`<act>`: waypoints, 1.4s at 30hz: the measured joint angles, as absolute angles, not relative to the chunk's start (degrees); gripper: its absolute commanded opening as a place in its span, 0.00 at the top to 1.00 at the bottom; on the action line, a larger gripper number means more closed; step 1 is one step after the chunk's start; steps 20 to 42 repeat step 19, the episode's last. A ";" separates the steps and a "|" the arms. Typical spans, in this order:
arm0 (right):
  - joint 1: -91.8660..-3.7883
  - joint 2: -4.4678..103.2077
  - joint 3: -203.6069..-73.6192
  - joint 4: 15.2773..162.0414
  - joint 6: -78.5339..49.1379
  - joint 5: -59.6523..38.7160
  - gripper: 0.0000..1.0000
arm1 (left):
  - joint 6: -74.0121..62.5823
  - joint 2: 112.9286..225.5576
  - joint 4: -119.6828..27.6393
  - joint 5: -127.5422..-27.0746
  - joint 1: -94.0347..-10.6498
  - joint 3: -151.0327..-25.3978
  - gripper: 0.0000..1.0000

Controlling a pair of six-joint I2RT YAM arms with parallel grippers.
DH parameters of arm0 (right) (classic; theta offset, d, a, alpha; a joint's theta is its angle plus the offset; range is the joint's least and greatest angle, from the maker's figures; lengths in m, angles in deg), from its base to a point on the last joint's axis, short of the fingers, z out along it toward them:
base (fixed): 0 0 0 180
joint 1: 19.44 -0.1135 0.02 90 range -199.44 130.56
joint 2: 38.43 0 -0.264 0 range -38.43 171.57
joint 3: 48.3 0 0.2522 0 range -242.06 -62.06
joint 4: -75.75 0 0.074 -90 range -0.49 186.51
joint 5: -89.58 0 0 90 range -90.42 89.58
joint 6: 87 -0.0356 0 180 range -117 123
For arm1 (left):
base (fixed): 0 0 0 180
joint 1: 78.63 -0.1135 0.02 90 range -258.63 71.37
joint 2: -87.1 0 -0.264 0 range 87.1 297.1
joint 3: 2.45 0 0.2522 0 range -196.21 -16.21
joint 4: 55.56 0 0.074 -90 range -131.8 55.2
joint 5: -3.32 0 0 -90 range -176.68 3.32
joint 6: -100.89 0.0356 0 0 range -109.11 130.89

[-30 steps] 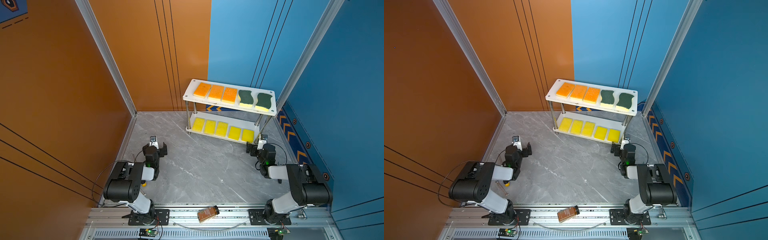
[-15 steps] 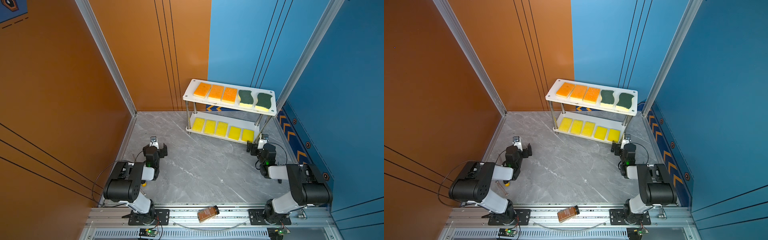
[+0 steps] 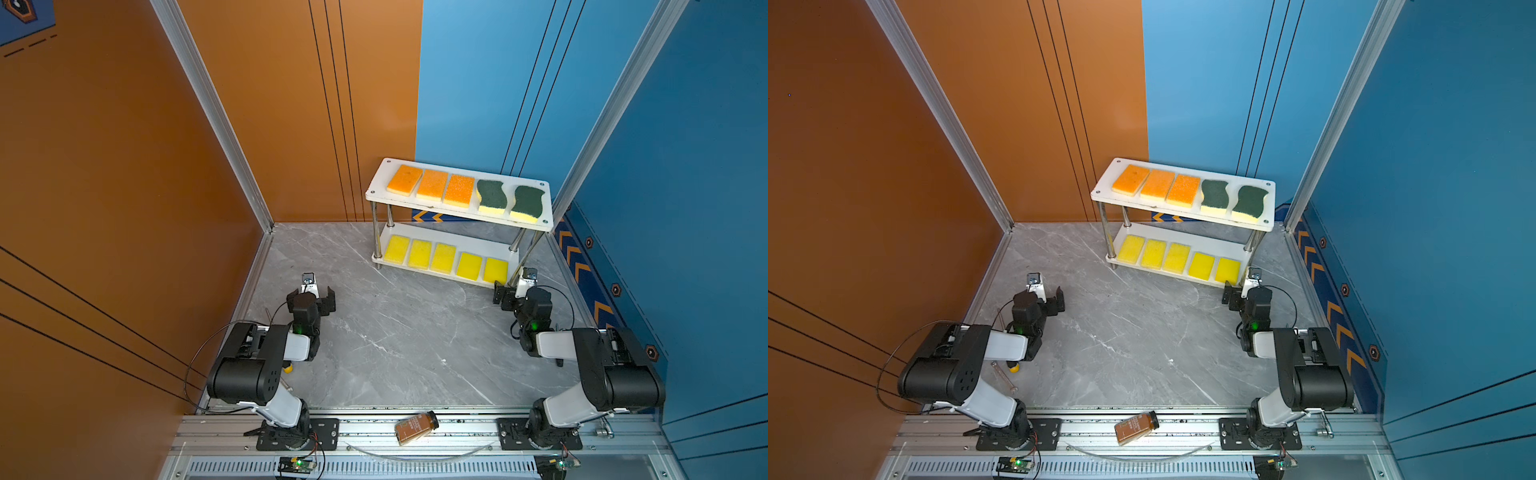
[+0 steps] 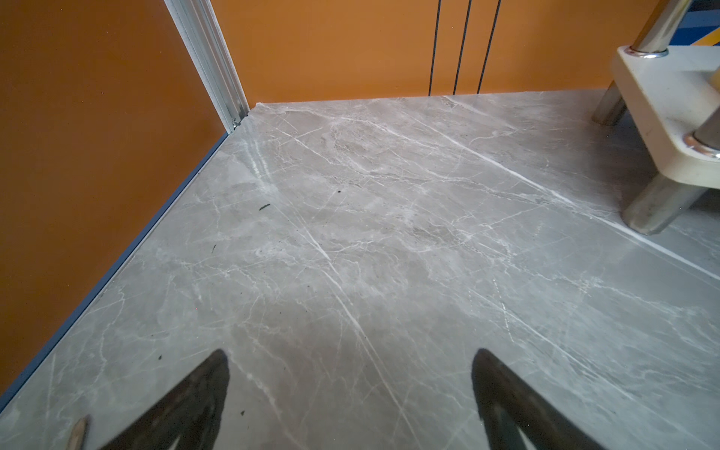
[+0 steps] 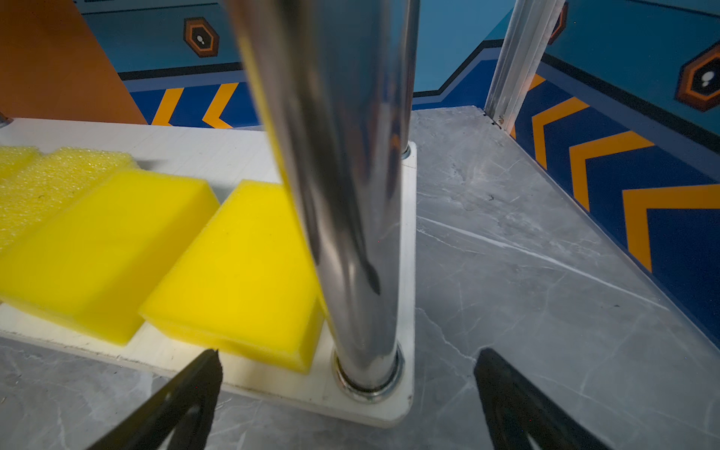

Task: Place and organize the cleaning sponges onto the shelf

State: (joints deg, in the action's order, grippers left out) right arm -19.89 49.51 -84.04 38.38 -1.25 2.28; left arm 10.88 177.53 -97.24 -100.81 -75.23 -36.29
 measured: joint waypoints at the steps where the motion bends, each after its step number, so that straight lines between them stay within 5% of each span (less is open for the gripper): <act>1: -19.89 49.51 -84.04 38.38 -1.25 2.44 0.00 | 10.88 177.53 -97.24 -100.83 -75.23 -36.29 0.02; 42: -19.89 49.51 -84.04 38.22 -1.25 2.87 0.00 | 10.86 177.53 -97.22 -100.81 -75.63 -36.29 0.02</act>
